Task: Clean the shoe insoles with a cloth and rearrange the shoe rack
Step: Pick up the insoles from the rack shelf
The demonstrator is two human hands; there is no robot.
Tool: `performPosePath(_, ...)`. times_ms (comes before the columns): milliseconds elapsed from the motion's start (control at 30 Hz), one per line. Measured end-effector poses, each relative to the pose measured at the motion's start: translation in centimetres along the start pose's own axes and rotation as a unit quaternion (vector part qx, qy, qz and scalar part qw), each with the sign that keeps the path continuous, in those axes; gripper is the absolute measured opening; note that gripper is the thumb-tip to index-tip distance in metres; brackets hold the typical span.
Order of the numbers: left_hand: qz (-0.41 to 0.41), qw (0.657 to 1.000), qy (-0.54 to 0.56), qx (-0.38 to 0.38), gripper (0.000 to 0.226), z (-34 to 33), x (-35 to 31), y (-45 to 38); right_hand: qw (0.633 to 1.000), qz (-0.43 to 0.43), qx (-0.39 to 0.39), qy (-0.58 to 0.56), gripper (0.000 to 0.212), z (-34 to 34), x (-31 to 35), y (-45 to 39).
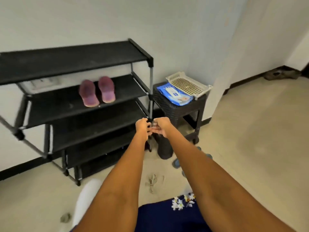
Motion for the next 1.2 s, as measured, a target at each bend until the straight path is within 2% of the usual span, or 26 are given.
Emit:
performPosePath(67, -0.021, 0.999, 0.02, -0.017, 0.029, 2.7, -3.0, -0.3, 1.0, 0.024, 0.011, 0.008, 0.006, -3.0, 1.9, 1.8)
performPosePath(200, -0.071, 0.996, 0.033, -0.039, 0.027, 7.2, -8.7, -2.2, 0.997, 0.056, 0.062, 0.004, 0.019, -9.6, 5.0, 5.0)
performPosePath(300, -0.102, 0.993, 0.019, -0.062, 0.022, 9.6, -11.5, -3.9, 0.995, 0.082, 0.059, 0.013, 0.018, -13.4, 6.7, 5.0)
performPosePath(400, -0.18, 0.978, -0.037, -0.099, 0.023, 11.5, -14.2, -6.5, 0.986, 0.15, 0.033, 0.06, 0.012, -16.3, 8.8, 3.6)
performPosePath(467, -0.242, 0.95, -0.133, -0.145, 0.025, 13.0, -16.4, -8.2, 0.97, 0.214, 0.002, 0.117, 0.017, -17.7, 10.5, 2.2)
performPosePath(533, -0.28, 0.895, -0.256, -0.236, 0.031, 14.9, -18.7, -9.7, 0.945, 0.271, -0.028, 0.181, 0.025, -18.9, 12.2, 0.9)
performPosePath(600, -0.264, 0.838, -0.363, -0.311, 0.047, 16.7, -20.1, -11.1, 0.928, 0.296, -0.044, 0.222, 0.031, -19.8, 13.2, -0.5)
performPosePath(633, -0.23, 0.825, -0.396, -0.33, 0.055, 17.6, -20.3, -12.0, 0.923, 0.296, -0.047, 0.239, 0.033, -20.3, 13.3, -1.3)
performPosePath(700, -0.149, 0.836, -0.417, -0.324, 0.062, 18.8, -19.9, -14.4, 0.916, 0.281, -0.049, 0.282, 0.038, -21.5, 13.0, -2.9)
performPosePath(767, -0.102, 0.855, -0.417, -0.291, 0.065, 19.1, -19.2, -16.5, 0.913, 0.254, -0.046, 0.316, 0.046, -22.4, 12.2, -4.3)
performPosePath(867, -0.105, 0.868, -0.418, -0.248, 0.062, 18.6, -18.8, -18.8, 0.907, 0.231, -0.06, 0.347, 0.051, -23.4, 11.4, -5.4)
performPosePath(933, -0.125, 0.873, -0.412, -0.229, 0.049, 18.2, -18.8, -19.5, 0.889, 0.235, -0.081, 0.384, 0.048, -23.7, 11.3, -5.6)
performPosePath(1000, -0.139, 0.894, -0.373, -0.205, 0.034, 17.7, -18.7, -19.4, 0.877, 0.241, -0.078, 0.409, 0.039, -24.2, 11.1, -5.6)
performPosePath(1100, -0.135, 0.947, -0.234, -0.174, 0.029, 17.3, -18.6, -19.0, 0.915, 0.217, -0.039, 0.338, 0.032, -24.1, 10.8, -5.6)
performPosePath(1200, -0.116, 0.973, -0.111, -0.169, 0.031, 17.7, -18.4, -17.9, 0.968, 0.147, -0.012, 0.201, 0.038, -22.8, 10.0, -4.9)
Point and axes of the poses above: each hand's wrist, its own y-axis away from the middle knuckle, its own z-axis out of the back of the hand, x = y × z, the point moved 8 cm from there along -y, towards the middle knuckle, and after that the axes turned 12 degrees about -x, right-handed, at the moved point
